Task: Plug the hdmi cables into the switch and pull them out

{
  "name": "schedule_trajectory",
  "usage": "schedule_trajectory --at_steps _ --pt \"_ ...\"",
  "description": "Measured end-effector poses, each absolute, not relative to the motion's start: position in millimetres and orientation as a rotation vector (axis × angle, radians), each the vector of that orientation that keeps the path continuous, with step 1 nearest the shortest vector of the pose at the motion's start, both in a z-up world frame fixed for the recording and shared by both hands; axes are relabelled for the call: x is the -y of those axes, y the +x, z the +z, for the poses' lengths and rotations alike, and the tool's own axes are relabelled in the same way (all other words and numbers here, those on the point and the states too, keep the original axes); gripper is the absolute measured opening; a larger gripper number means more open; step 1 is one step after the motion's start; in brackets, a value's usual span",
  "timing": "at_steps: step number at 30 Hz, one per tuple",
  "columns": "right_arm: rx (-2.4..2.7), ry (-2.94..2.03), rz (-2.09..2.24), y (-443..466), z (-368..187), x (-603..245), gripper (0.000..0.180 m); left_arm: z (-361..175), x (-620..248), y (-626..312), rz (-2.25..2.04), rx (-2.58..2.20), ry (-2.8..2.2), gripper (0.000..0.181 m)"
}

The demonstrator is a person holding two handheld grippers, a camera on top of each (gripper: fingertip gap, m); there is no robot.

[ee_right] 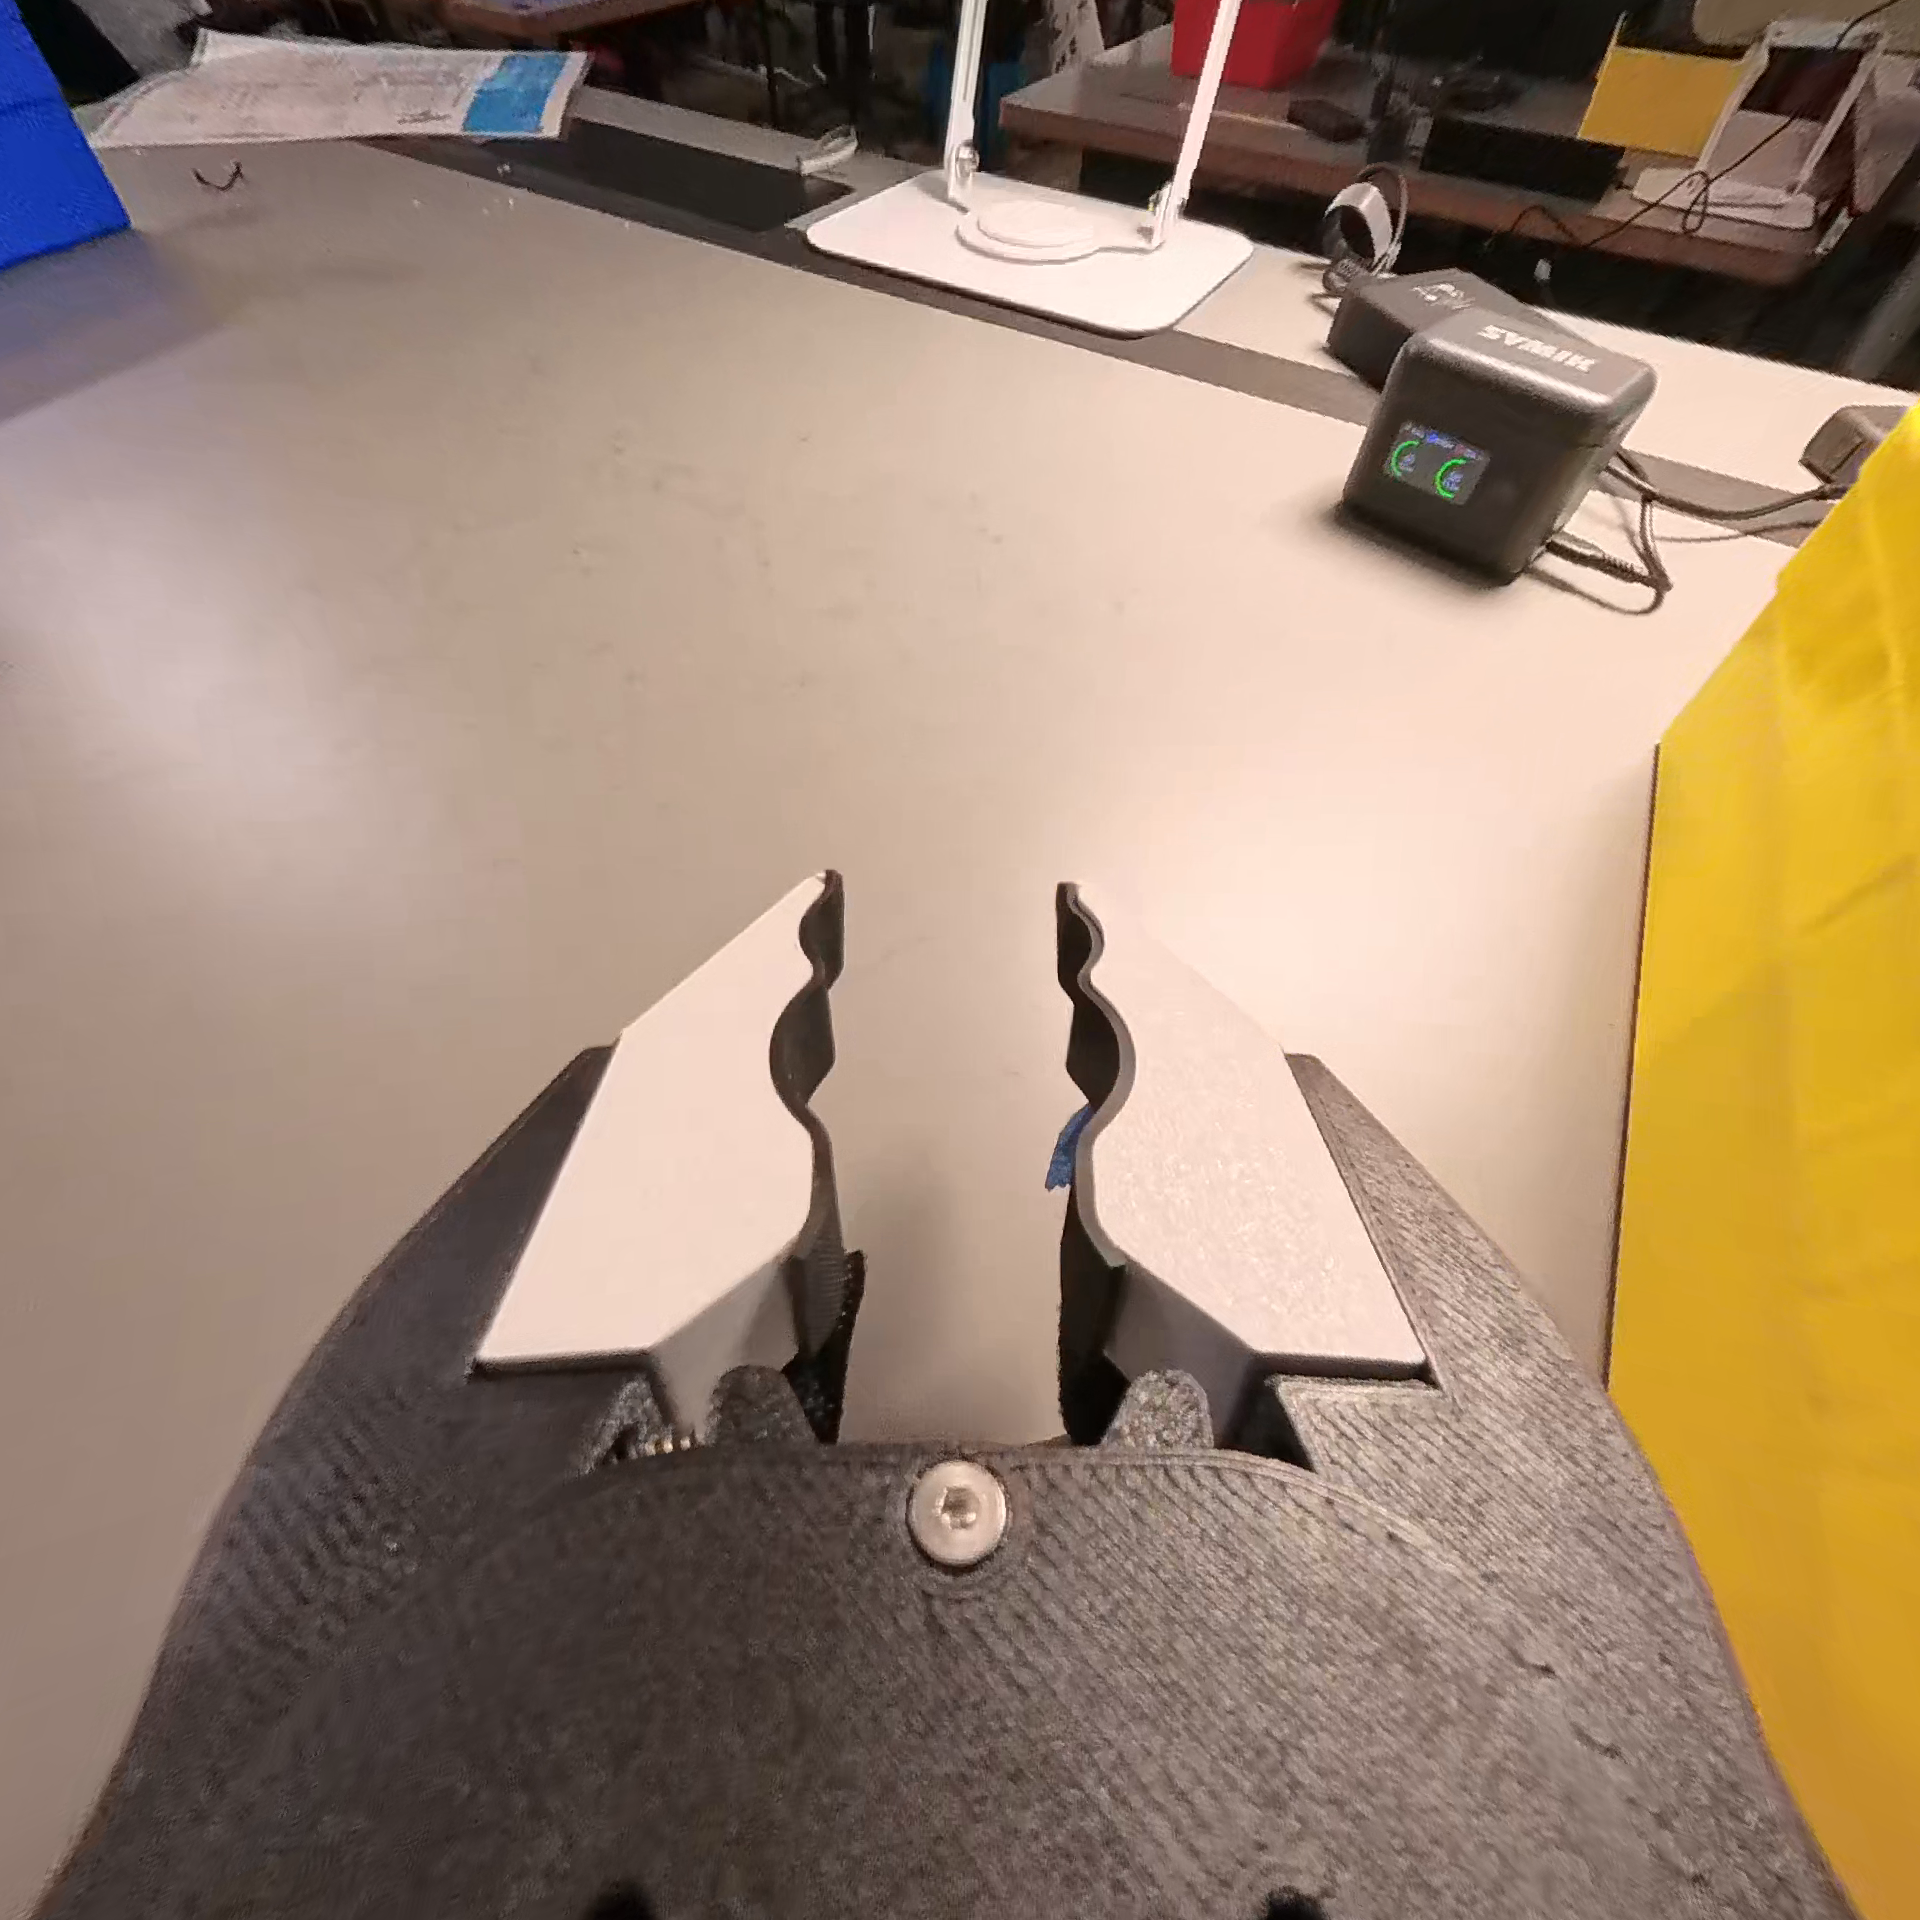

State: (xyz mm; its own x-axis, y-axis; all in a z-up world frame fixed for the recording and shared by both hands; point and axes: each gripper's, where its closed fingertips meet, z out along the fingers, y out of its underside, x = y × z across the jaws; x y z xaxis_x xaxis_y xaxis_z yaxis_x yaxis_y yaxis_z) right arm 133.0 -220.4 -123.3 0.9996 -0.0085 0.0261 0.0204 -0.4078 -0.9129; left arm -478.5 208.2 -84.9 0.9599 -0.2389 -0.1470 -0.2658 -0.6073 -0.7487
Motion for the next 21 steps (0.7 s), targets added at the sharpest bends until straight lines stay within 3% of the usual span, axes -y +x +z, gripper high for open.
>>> schedule_trajectory --at_steps 2,4,8,12,21 --pt "0.014 -1.996 -0.024 133 -124 218 0.042 -102 -219 -482 0.173 -0.394 -2.286 0.106" --pt "0.023 -2.01 -0.017 132 -126 217 0.042 -112 -232 -482 0.259 -0.446 -2.309 0.111" --pt "0.053 -2.028 -0.033 130 -130 216 0.042 -118 -258 -496 0.433 -0.482 -2.368 0.107" --pt "0.064 -2.027 -0.047 130 -130 216 0.042 -130 -272 -498 0.434 -0.501 -2.421 0.083" --pt "0.055 -1.991 -0.021 131 -124 218 0.042 -92 -266 -501 0.423 -0.473 -2.262 0.079"
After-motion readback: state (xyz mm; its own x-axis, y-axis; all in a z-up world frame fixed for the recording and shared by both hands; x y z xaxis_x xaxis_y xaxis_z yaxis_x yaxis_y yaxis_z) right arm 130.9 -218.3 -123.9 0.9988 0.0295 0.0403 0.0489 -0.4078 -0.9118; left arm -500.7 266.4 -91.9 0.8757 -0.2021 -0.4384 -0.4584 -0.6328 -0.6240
